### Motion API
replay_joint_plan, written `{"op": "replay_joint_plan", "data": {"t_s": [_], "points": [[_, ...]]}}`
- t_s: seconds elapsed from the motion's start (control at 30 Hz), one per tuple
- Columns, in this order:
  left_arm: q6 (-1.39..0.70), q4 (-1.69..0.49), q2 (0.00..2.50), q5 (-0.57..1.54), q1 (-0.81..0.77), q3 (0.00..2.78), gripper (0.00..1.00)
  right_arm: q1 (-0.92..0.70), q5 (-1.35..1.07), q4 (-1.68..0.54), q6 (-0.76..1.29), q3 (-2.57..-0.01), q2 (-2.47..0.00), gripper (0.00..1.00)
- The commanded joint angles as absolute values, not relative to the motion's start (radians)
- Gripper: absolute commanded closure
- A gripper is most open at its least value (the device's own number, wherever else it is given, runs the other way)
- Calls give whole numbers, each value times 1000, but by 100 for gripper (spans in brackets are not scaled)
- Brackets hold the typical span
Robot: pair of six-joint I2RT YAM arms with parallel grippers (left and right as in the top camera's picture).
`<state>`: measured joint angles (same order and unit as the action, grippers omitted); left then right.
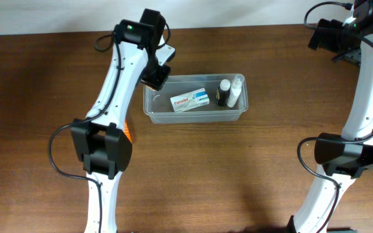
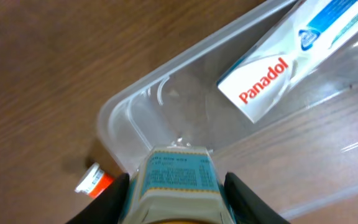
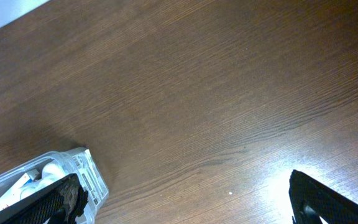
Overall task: Pack container
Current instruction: 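Carry the gold jar into the container's left end and lower it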
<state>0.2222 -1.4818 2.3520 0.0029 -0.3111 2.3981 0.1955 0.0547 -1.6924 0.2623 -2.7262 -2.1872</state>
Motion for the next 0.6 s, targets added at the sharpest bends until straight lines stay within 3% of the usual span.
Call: {"op": "replay_joint_plan", "data": {"t_s": [0.0,0.57], "points": [[241,-1453,2362,31,-308,2356,70,191,53,-1695,270,-2736,-2176,2],[241,-1176,2364,31,-308,2053,70,191,53,-1695,270,-2736,-2176,2]]}}
